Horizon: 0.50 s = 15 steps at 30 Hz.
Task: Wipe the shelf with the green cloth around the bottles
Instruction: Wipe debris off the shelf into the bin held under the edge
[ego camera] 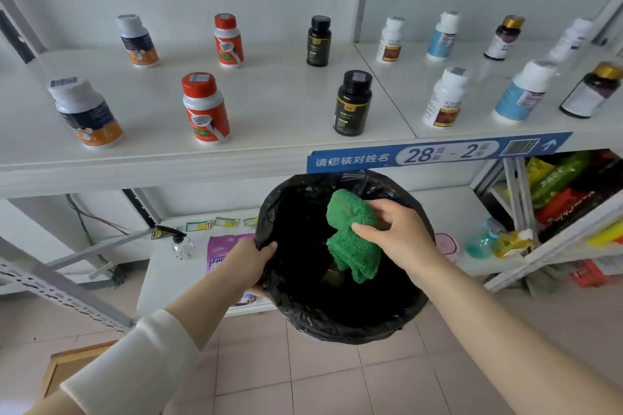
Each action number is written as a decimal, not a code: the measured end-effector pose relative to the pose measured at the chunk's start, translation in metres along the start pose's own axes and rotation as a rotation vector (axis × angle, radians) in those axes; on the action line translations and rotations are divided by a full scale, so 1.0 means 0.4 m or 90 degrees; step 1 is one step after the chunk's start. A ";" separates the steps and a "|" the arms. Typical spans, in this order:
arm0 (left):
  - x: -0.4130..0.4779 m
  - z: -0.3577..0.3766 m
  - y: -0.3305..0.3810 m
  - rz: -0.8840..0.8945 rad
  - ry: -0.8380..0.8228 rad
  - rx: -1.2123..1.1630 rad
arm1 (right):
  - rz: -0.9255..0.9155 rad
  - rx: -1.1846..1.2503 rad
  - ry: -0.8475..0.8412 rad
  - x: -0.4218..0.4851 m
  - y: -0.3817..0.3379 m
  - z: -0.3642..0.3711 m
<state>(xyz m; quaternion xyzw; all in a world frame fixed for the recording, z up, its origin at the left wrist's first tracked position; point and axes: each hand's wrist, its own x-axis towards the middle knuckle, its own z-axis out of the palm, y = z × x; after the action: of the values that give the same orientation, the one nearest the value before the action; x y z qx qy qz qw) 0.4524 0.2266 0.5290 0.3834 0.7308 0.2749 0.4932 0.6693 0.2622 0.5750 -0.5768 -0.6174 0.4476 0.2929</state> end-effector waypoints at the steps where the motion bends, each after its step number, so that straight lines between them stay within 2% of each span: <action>1: -0.009 0.027 0.009 0.007 0.000 0.027 | 0.014 0.017 -0.023 -0.010 0.012 -0.028; 7: -0.074 0.271 0.108 0.034 -0.031 0.083 | 0.071 0.084 -0.055 -0.079 0.157 -0.249; 12: -0.093 0.505 0.203 0.042 -0.097 0.057 | 0.085 0.152 -0.009 -0.136 0.278 -0.502; 15: -0.088 0.634 0.267 0.051 -0.140 0.064 | 0.096 0.221 0.066 -0.158 0.333 -0.644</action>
<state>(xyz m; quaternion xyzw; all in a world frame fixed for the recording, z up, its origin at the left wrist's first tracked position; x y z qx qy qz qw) 0.7271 0.2624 0.5383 0.4644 0.6691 0.2136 0.5394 0.9658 0.2471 0.5765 -0.5846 -0.4697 0.5378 0.3852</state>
